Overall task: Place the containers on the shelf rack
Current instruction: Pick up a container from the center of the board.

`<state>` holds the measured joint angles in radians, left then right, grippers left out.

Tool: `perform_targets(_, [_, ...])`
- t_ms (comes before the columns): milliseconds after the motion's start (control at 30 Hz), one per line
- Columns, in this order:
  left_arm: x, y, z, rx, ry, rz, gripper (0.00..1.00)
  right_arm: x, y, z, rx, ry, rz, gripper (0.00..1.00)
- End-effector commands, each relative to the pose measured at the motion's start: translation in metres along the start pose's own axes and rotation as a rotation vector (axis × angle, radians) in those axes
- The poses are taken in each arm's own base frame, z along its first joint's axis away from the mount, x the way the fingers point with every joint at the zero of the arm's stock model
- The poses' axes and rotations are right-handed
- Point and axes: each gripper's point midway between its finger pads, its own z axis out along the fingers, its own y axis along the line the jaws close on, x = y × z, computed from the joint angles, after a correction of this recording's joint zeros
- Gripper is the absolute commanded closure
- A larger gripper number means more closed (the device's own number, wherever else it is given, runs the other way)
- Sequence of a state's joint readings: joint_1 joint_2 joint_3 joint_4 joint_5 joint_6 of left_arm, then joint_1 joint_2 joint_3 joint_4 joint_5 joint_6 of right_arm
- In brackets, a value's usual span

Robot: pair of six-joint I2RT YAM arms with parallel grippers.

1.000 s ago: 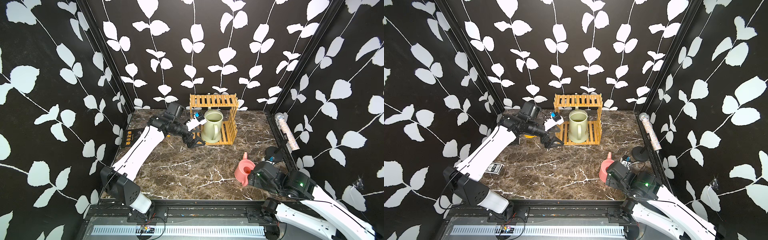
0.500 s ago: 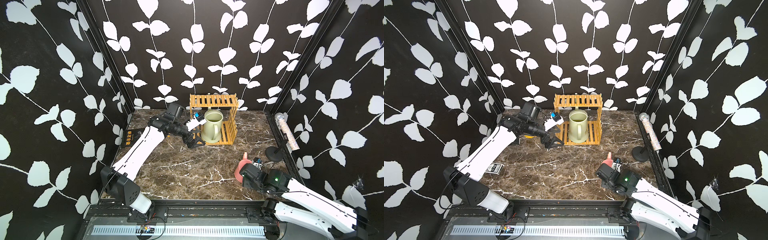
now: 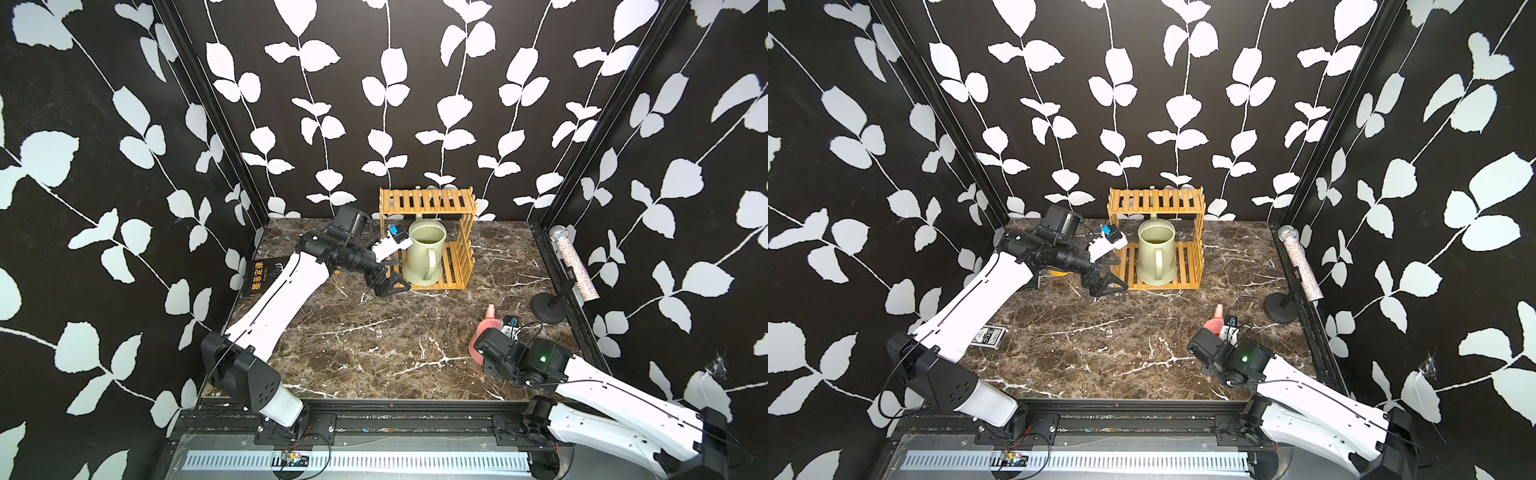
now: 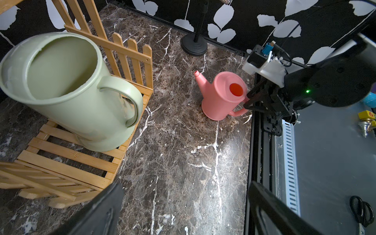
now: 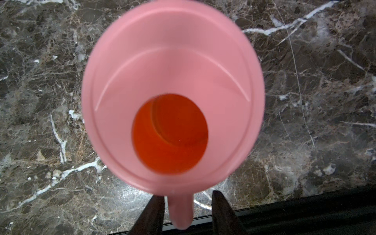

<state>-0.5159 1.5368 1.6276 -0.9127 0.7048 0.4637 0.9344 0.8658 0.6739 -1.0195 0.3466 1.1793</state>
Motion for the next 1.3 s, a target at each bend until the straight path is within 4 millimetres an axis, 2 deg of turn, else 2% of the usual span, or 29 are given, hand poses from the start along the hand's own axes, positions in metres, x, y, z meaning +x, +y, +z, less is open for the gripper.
perform_targets(0, [-0.006,-0.007,-0.009,-0.01,-0.028,0.026,0.02,-0.003,-0.006,0.0,0.019,-0.029,0.001,0.65])
perform_targets(367, [-0.005,-0.006,-0.01,-0.019,-0.02,0.029,0.01,-0.003,-0.009,0.0,0.019,-0.039,-0.004,0.82])
perform_targets(667, [-0.004,-0.006,-0.01,-0.02,-0.019,0.033,0.01,-0.01,-0.007,-0.006,0.025,-0.055,-0.029,0.88])
perform_targets(1000, [-0.006,-0.007,-0.013,-0.028,-0.021,0.04,0.02,-0.028,-0.01,-0.031,0.041,-0.089,-0.097,0.89])
perform_targets(1267, [-0.01,-0.004,-0.023,-0.06,-0.029,0.04,0.01,-0.055,-0.007,-0.057,-0.002,-0.148,-0.141,0.92])
